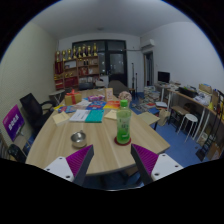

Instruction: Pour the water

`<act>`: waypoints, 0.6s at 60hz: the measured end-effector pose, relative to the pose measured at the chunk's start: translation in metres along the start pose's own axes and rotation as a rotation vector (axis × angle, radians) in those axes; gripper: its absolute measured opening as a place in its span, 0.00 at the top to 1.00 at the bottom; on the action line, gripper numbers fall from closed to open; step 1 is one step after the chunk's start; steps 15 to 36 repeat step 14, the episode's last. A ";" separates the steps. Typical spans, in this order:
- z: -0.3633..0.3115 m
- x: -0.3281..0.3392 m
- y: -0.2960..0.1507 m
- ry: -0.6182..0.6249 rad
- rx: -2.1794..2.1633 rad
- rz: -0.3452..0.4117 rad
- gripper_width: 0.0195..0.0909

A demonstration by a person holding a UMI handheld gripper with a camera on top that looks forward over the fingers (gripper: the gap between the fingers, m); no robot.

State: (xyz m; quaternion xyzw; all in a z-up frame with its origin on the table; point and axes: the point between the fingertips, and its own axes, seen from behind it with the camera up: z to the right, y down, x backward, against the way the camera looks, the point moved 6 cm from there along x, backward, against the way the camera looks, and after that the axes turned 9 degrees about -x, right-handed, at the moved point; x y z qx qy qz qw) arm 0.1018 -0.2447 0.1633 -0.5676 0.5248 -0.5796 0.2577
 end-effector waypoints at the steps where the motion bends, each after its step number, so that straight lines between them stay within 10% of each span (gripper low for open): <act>1: -0.009 0.011 0.000 -0.001 0.003 -0.002 0.10; 14: -0.051 0.138 0.011 0.006 0.024 -0.005 0.11; 36: -0.051 0.138 0.011 0.006 0.024 -0.005 0.11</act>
